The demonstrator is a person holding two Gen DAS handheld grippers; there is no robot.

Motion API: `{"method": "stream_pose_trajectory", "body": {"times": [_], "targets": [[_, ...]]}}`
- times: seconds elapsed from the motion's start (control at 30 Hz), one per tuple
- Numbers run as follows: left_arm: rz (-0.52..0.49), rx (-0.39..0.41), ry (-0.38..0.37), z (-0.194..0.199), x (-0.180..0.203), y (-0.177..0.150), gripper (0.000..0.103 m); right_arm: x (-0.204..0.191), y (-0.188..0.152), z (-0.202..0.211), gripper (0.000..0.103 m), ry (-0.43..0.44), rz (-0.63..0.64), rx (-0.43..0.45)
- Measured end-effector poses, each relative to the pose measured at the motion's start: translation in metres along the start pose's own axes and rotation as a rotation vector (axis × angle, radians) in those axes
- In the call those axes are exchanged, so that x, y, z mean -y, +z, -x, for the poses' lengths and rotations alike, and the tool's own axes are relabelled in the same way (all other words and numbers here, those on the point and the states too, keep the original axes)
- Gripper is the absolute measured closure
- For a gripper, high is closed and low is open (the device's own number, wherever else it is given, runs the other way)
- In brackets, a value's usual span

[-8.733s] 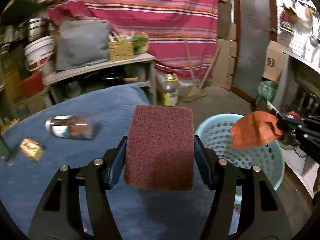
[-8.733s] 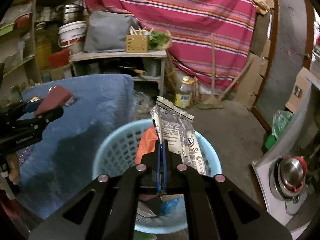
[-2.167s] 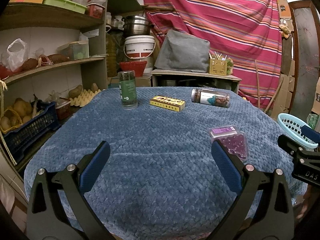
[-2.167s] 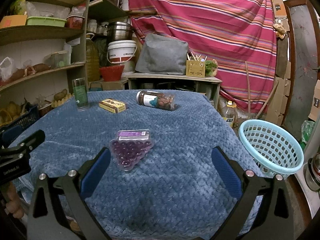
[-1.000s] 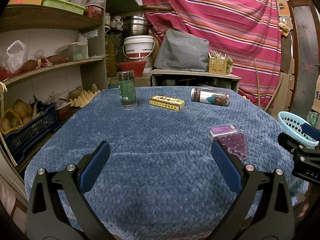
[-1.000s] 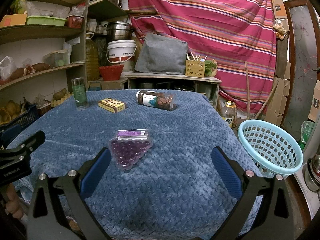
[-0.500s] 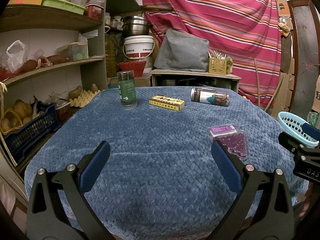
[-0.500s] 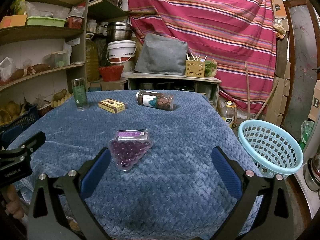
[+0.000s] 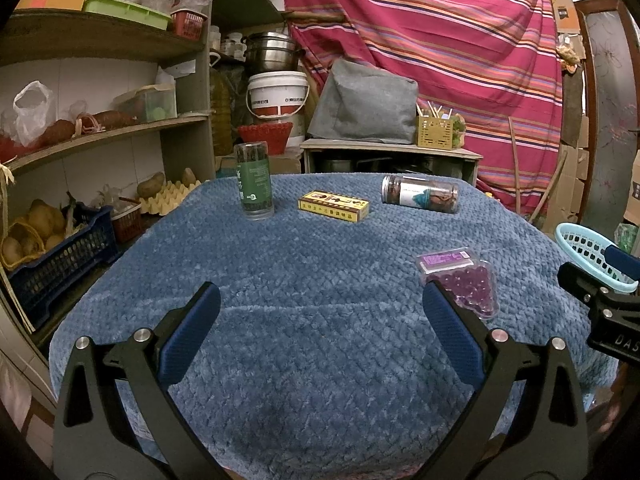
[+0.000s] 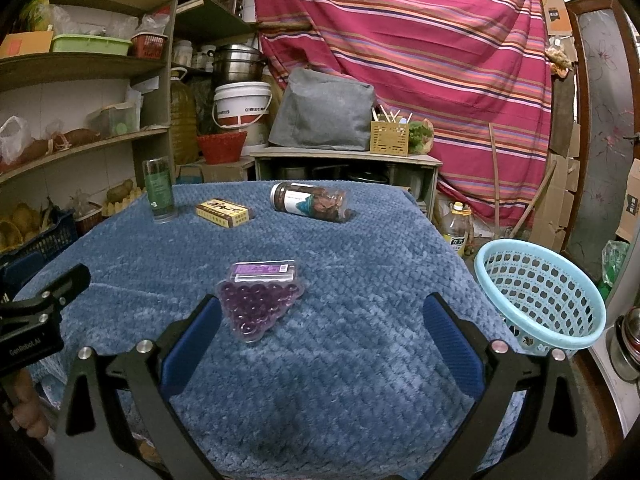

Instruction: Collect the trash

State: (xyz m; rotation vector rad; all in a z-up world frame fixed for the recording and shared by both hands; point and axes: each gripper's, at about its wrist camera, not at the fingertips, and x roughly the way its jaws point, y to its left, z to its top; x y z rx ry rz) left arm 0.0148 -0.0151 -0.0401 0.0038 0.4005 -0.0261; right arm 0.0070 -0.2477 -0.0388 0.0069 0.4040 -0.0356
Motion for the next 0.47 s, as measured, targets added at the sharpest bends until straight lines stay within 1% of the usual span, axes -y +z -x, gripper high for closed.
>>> {"method": "stream_pose_trajectory", "body": {"times": [0.47], "targets": [[-0.003, 0.002, 0.001, 0.0002, 0.0003, -0.0002, 0.005, 0.0016, 0.0004, 0.0, 0.005, 0.0, -0.002, 0.002]]}}
